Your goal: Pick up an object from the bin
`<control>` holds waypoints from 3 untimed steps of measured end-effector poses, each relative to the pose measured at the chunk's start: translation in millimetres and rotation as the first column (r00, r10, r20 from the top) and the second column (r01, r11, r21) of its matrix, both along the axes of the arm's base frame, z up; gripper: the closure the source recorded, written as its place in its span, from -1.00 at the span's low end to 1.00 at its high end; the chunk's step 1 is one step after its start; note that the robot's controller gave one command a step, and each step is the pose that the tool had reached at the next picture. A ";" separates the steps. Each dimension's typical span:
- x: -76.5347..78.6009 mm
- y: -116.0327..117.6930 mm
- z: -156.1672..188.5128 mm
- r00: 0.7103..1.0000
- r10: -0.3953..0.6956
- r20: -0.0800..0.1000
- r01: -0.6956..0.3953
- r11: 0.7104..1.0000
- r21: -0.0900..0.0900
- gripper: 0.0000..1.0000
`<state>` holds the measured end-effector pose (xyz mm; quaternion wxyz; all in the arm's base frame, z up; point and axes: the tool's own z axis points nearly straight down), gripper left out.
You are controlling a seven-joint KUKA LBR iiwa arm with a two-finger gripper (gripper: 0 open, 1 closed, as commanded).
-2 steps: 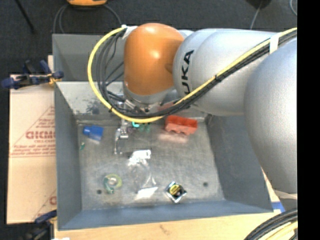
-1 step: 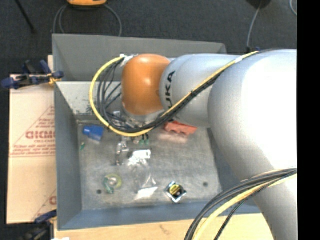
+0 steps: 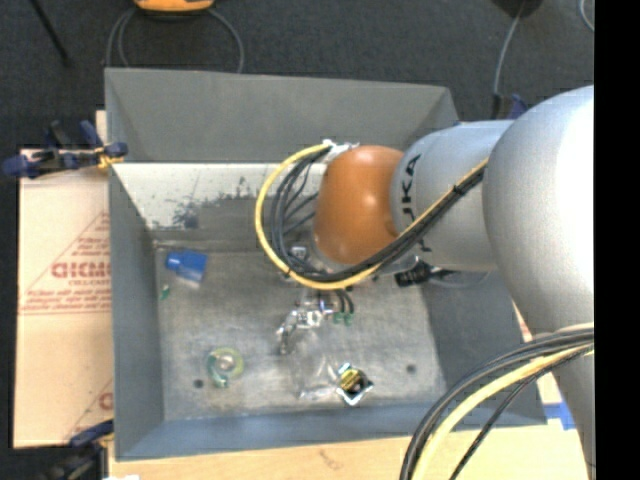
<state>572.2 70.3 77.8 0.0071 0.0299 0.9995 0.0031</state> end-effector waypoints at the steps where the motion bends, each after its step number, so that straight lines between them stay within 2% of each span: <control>1: 0.7 0.5 0.7 1.000 0.000 -0.001 0.000 1.000 -0.001 1.00; 2: 13.1 7.0 127.0 1.000 -0.007 -0.002 0.007 1.000 -0.003 1.00; 3: 16.0 34.9 55.6 0.998 -0.057 -0.018 0.057 0.998 -0.004 1.00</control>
Offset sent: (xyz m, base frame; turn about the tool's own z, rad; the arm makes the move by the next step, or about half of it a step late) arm 0.0000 0.0000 0.0000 0.0000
